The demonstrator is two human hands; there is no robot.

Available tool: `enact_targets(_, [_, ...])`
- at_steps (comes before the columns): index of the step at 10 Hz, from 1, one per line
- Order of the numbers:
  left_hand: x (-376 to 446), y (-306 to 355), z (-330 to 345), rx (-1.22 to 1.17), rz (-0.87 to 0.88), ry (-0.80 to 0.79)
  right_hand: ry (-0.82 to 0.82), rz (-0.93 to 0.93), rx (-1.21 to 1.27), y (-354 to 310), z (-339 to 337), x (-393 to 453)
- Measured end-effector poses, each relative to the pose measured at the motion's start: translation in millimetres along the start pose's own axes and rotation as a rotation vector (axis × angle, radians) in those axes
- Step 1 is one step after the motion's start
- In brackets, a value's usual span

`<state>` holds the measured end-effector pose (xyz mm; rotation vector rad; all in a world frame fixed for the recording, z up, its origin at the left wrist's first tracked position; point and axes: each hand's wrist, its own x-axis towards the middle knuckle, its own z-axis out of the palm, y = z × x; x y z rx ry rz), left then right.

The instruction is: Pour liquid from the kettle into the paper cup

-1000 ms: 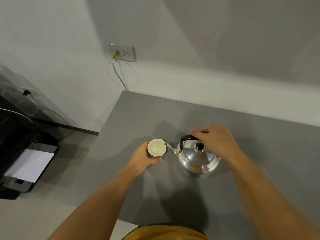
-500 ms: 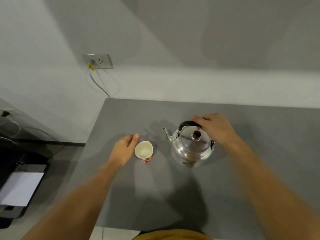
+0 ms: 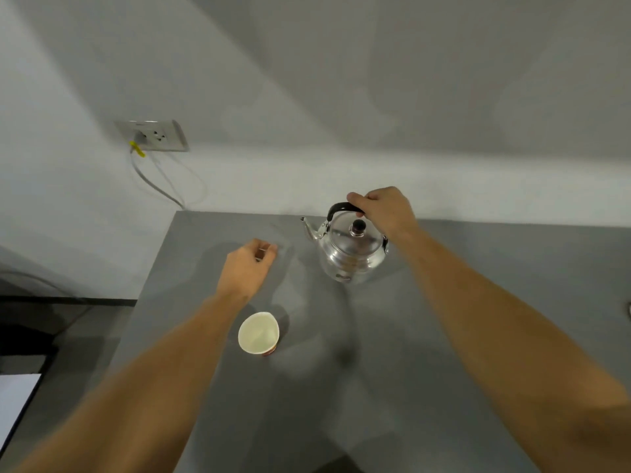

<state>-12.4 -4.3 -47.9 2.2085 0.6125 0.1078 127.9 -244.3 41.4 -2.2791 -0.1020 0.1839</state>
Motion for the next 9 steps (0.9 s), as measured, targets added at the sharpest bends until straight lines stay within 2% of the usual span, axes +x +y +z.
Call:
enact_targets(3, [15.0, -11.0, 3.4, 0.03, -0.028, -0.024, -0.068, 0.014, 0.015, 7.0, 24.0, 63.3])
enact_targets(6, [17.9, -11.0, -5.1, 0.031, -0.04, -0.01, -0.054, -0.011, -0.027, 16.7, 30.9, 78.6])
enact_targets(8, [8.9, -1.5, -12.9, 0.017, -0.005, -0.018, -0.064, -0.08, -0.208, 11.3, 25.0, 71.5])
enact_targets(9, [3.5, 18.8, -25.4, -0.028, 0.039, 0.0, 0.042, -0.183, -0.415, -3.4, 14.7, 54.0])
